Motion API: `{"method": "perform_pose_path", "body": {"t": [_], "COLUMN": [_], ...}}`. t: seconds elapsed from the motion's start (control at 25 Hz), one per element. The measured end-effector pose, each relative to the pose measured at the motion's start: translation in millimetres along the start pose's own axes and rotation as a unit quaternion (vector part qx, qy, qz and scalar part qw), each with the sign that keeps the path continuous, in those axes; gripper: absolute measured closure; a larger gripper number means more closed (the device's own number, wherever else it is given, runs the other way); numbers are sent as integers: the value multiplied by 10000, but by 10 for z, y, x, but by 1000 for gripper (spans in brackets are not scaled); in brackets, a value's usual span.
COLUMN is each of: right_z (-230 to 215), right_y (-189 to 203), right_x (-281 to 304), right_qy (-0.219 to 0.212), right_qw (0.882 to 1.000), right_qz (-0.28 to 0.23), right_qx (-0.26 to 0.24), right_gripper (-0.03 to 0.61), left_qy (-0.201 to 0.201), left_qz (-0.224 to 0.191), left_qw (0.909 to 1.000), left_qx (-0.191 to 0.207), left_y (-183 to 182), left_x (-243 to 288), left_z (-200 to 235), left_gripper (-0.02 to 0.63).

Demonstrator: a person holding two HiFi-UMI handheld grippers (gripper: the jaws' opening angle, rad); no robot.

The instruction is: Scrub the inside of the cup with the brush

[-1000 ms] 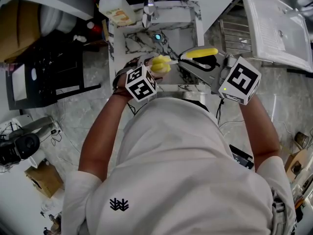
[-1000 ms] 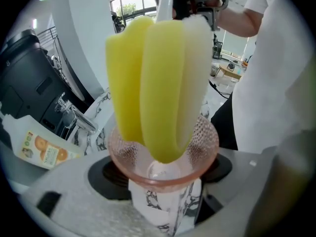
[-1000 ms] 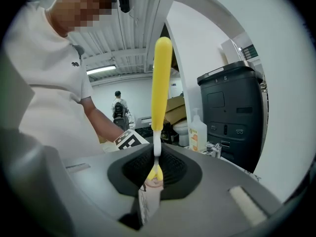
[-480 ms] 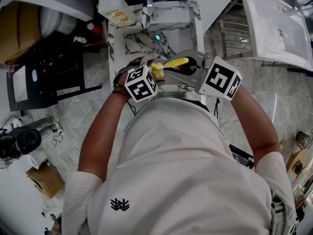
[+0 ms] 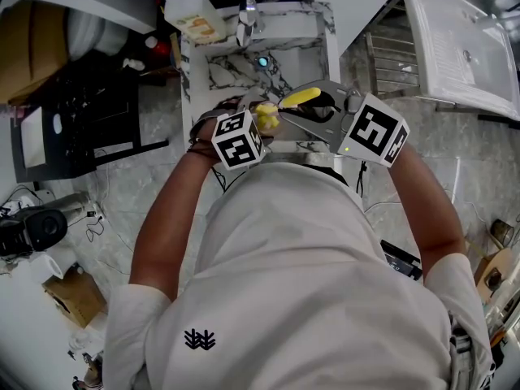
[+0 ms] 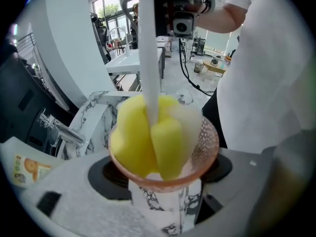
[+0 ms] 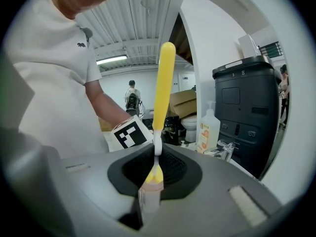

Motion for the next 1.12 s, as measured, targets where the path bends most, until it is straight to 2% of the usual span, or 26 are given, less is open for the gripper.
{"method": "perform_pose_path", "body": {"t": [0.36, 0.6, 0.8, 1.12], "right_z": [-9, 54, 132, 17], "right_y": [-143, -53, 30, 197], "right_x": [-351, -174, 89, 29], "right_qy": [195, 191, 360, 374], "right_qw": [9987, 9997, 9993, 9915], "right_qz": [-459, -148, -14, -506], "right_qx": [45, 0, -76, 1141], "right_gripper": [536, 537, 537, 537], "left_qy": [-122, -219, -380, -639], "left_qz": [-75, -254, -133, 163], "left_qw": [9997, 9993, 9983, 9973], "left_qx": [-173, -186, -411, -338], "left_y": [37, -51, -90, -11], "left_x": [-27, -58, -53, 4], "left_z": [71, 79, 128, 89], "left_gripper": [235, 233, 233, 235]}}
Point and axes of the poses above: the fingertips, and each gripper's own axes: x forward along the fingers, z to its left, y out of its underside, the point moved 10 cm from there along -x, backward along the fingers, and after that the axes turned 1 degree about -y, right-handed, at the moved point
